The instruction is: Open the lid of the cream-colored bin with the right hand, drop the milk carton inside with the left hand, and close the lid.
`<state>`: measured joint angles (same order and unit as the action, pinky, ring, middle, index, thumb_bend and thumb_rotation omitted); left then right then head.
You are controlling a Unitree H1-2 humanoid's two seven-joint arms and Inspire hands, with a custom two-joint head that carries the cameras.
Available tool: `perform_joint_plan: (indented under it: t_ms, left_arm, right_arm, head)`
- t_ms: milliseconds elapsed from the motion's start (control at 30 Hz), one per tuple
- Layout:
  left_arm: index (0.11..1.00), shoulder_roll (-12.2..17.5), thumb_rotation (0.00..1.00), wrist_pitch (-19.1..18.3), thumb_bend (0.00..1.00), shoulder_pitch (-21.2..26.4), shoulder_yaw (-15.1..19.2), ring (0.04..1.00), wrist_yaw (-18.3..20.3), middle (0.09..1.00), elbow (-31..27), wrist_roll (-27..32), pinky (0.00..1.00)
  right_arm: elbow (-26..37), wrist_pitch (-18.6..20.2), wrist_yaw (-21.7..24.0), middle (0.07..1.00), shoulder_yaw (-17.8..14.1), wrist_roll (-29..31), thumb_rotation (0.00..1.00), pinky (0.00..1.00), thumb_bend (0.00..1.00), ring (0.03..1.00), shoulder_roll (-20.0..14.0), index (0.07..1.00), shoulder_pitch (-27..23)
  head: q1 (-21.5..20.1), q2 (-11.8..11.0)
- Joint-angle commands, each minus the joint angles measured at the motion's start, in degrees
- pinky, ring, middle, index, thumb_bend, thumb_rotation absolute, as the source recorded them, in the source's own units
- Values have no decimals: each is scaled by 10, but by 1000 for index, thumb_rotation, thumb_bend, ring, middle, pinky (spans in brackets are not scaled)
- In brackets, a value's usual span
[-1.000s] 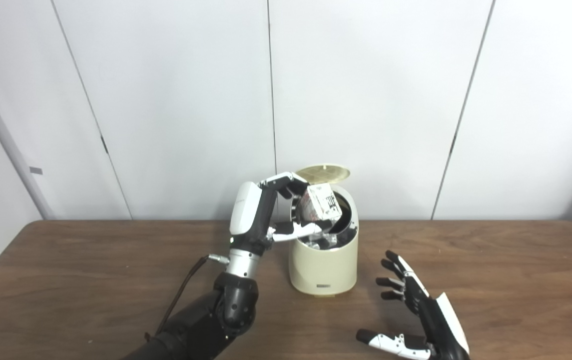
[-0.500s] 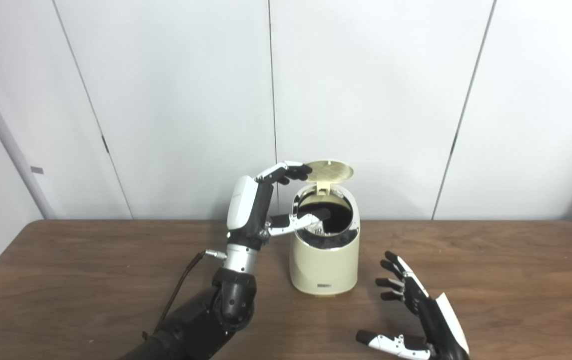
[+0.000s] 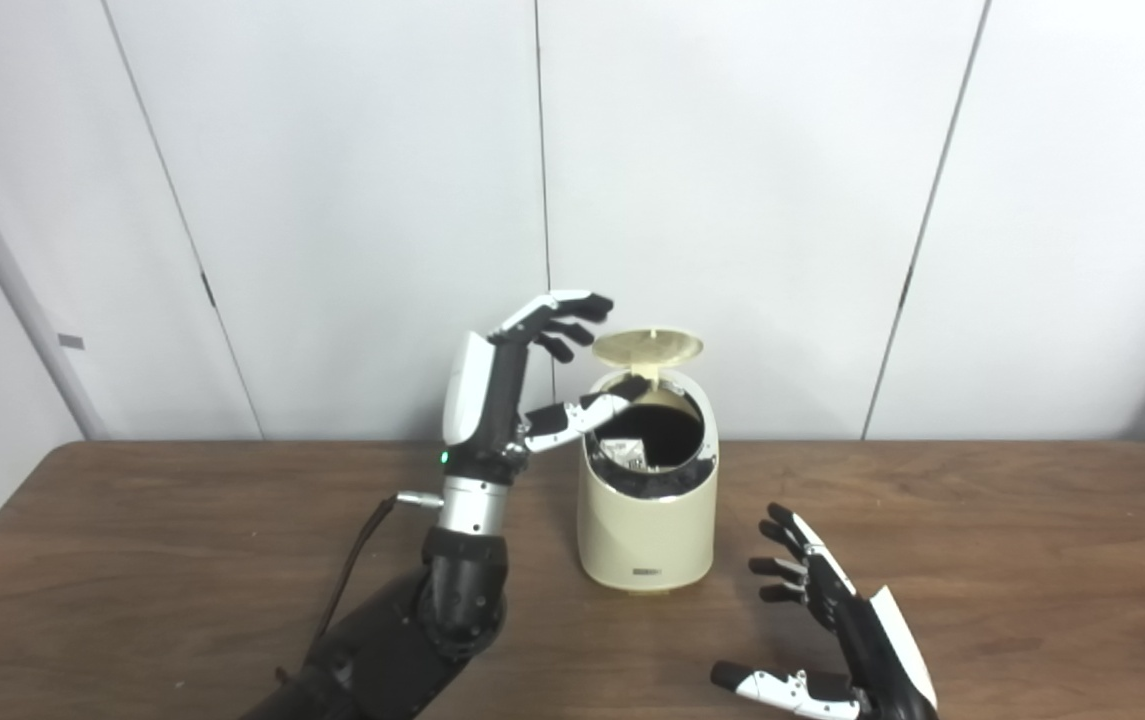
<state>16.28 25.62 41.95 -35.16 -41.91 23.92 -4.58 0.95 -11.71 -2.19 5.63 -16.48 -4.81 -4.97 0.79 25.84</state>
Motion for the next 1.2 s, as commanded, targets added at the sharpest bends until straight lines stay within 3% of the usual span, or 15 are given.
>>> perform_joint_plan:
  t_ms: [0, 167, 233, 267, 400, 467, 633, 767, 933, 1167]
  left_arm:
    - [521, 15, 52, 13, 538, -3, 39, 446, 64, 508, -32, 22, 378]
    - [496, 21, 0, 13, 514, -63, 152, 498, 215, 493, -83, 69, 396]
    - [497, 23, 55, 13, 505, -80, 186, 569, 256, 632, -94, 71, 437]
    - [626, 23, 186, 13, 571, -87, 200, 613, 273, 686, -98, 72, 473]
    - [773, 24, 354, -1, 708, -122, 250, 711, 334, 775, -123, 95, 566]
    - [806, 26, 376, -27, 753, -145, 268, 732, 358, 800, -145, 100, 590]
    - [832, 23, 329, -64, 728, -184, 299, 748, 421, 822, -171, 128, 598]
    - [858, 15, 336, -69, 728, -211, 314, 769, 456, 846, -165, 139, 601]
    - [844, -12, 315, -77, 709, -240, 328, 729, 472, 815, -159, 137, 594]
    - [824, -38, 280, -50, 678, -254, 338, 682, 486, 772, -128, 124, 571]
  right_arm:
    - [2, -19, 0, 896, -3, 5, 273, 689, 706, 785, -8, 919, -5]
    - [2, -15, 2, 897, -6, 8, 253, 692, 708, 792, -9, 922, -6]
    - [-1, -18, 2, 898, -7, 10, 242, 690, 708, 789, -11, 921, -8]
    - [-3, -18, 2, 899, -7, 11, 242, 687, 707, 788, -12, 923, -8]
    - [-4, -17, 3, 895, -8, 16, 240, 687, 704, 788, -14, 922, -9]
    - [-4, -18, 3, 896, -8, 19, 244, 688, 710, 792, -15, 922, -10]
    - [-5, -22, 1, 902, -10, 18, 260, 689, 710, 793, -19, 922, -9]
    - [-1, -21, 0, 900, -12, 17, 261, 690, 710, 792, -20, 918, -7]
    - [5, -15, 2, 897, -12, 15, 279, 693, 707, 788, -24, 921, -5]
    - [6, -19, 5, 891, -13, 19, 267, 688, 703, 784, -29, 921, -3]
  head:
    - [0, 1]
    - [5, 2]
    - [7, 2]
    - [8, 1]
    - [9, 2]
    - [10, 2]
    - [11, 4]
    - [14, 6]
    - [15, 11]
    - [16, 14]
